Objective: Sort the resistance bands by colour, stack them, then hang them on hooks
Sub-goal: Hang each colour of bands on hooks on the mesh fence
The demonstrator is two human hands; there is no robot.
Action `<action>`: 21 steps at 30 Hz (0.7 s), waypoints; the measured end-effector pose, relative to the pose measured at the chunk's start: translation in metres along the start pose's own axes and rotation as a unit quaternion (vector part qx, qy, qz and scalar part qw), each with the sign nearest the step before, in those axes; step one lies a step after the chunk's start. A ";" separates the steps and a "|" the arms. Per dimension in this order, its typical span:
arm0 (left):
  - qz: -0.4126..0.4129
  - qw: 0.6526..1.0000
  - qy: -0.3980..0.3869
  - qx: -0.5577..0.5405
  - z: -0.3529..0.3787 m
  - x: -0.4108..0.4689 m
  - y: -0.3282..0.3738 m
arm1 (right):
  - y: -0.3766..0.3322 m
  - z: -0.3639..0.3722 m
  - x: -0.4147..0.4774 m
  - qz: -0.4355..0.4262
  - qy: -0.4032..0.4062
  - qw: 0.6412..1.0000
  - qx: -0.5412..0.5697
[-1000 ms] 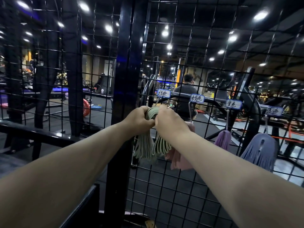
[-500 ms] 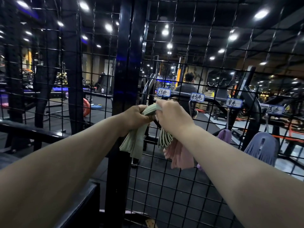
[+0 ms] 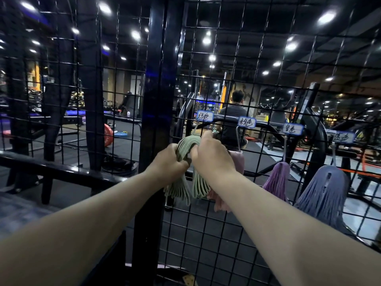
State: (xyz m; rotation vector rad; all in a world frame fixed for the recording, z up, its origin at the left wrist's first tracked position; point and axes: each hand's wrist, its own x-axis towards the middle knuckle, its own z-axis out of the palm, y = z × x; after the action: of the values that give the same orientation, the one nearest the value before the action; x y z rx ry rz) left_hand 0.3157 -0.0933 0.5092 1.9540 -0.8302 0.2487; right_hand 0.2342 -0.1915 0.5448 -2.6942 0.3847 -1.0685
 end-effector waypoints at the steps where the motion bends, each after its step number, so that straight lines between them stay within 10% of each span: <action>1: -0.001 1.000 0.007 -0.011 0.002 0.000 0.002 | -0.001 0.000 -0.001 -0.002 0.002 1.000 -0.007; 21: -0.040 0.973 -0.127 -0.191 -0.008 0.016 0.004 | -0.005 0.007 -0.004 0.075 0.005 0.997 0.027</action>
State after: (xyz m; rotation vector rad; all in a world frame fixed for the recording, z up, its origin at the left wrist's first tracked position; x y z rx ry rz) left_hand 0.3263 -0.0953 0.5236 1.6674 -0.8875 -0.2025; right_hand 0.2373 -0.1850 0.5386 -2.5683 0.5432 -1.0347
